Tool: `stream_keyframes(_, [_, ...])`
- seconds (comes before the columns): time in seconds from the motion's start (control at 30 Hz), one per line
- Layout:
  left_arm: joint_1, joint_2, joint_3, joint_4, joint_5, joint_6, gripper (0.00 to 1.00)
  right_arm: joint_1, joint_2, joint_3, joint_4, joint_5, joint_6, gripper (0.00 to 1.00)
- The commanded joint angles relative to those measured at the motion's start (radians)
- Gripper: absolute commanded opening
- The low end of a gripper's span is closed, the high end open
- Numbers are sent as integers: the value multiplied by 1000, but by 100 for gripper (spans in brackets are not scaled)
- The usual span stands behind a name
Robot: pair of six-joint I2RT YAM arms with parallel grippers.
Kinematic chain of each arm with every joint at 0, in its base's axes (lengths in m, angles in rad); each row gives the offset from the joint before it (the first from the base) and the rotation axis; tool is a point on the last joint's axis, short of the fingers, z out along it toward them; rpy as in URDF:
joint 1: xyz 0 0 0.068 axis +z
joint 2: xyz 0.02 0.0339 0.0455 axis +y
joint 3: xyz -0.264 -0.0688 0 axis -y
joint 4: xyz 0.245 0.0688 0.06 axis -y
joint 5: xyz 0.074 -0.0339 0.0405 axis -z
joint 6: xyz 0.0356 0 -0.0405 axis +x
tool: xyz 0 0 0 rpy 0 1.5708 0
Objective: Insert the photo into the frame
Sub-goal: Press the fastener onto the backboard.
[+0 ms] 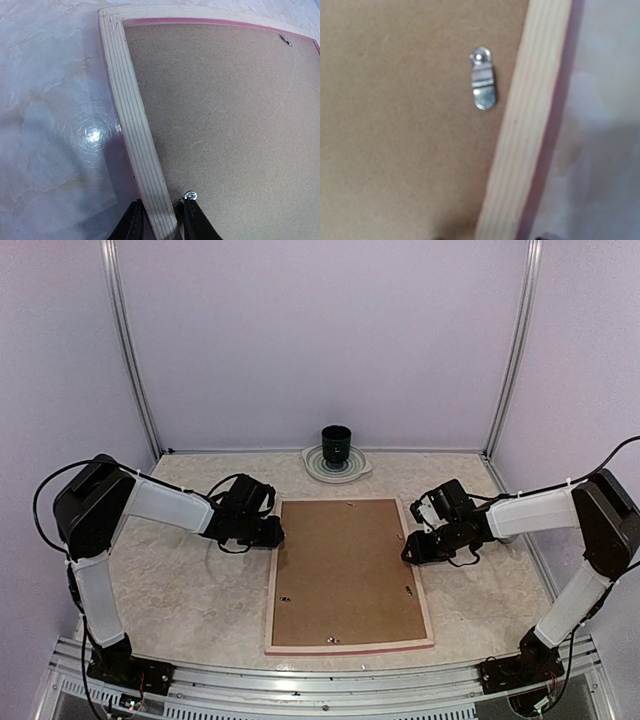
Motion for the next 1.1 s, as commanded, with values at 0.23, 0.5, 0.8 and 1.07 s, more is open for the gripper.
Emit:
stream_keyframes(0.23, [1,33,-17,-28,-50,-9,24,10,-4,17,-10,16,-13,46])
stream_keyframes(0.5, [-29,46,-7,-34,-123,-16,21,10,2,19,-16,7,-19,46])
stream_keyframes(0.8, [-59,49,-17,-30,-200,-57,19,10,10,19,-21,24,-27,45])
stream_keyframes(1.07, [-80,24,-39,-17,-263,-106,19,10,21,20,-26,48,-30,37])
